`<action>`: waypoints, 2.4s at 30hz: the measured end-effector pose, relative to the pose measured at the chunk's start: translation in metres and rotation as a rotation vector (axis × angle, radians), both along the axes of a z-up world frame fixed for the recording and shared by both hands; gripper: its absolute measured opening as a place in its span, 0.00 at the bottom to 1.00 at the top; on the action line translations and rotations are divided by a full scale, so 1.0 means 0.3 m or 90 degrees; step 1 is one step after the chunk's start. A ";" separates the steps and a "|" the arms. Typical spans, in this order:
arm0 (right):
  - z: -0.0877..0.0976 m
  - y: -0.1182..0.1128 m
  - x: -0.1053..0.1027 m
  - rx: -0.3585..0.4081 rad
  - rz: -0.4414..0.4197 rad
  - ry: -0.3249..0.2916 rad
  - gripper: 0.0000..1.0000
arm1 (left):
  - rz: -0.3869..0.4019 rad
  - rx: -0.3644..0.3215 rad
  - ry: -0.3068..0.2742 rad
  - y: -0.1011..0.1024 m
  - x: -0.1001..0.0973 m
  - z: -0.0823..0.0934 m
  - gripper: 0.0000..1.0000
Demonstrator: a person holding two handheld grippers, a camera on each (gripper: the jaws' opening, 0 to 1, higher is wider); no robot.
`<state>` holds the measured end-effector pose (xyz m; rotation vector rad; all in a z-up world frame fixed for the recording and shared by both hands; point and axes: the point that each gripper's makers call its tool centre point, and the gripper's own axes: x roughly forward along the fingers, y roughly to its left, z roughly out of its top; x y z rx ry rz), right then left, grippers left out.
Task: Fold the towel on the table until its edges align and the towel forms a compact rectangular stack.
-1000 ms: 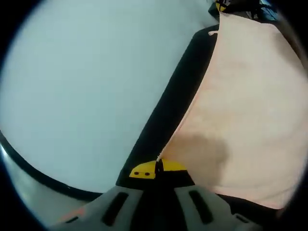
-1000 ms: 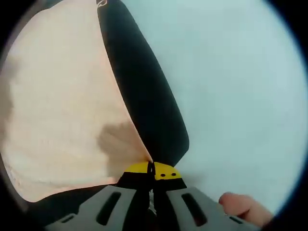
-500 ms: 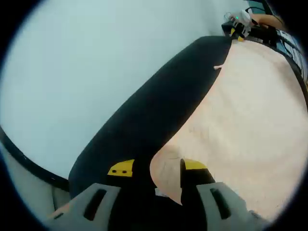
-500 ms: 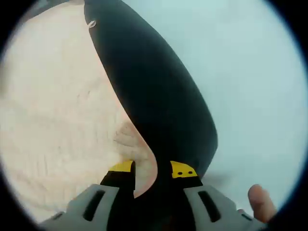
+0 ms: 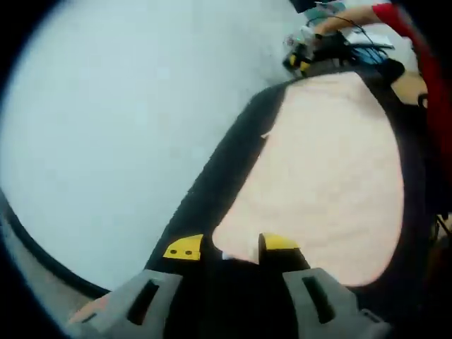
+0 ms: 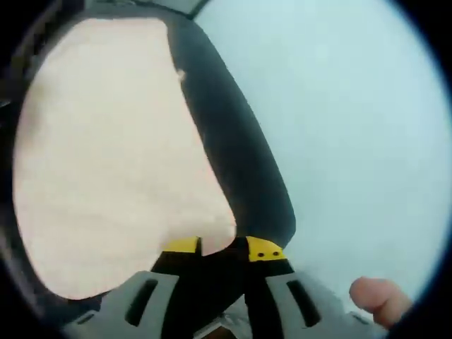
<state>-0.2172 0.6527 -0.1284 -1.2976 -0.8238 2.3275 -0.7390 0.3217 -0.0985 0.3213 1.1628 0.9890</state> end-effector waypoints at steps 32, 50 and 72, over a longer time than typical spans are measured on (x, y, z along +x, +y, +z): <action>-0.044 -0.537 0.307 -0.006 0.042 -0.035 0.11 | -0.014 -0.127 0.189 -0.307 0.167 -0.398 0.01; -0.325 -0.589 0.308 0.017 0.104 -0.168 0.00 | 0.092 -0.032 0.025 -0.374 0.129 -0.277 0.00; -0.120 -0.601 0.342 -0.036 0.052 -0.048 0.00 | 0.182 0.044 0.013 -0.359 0.124 -0.137 0.00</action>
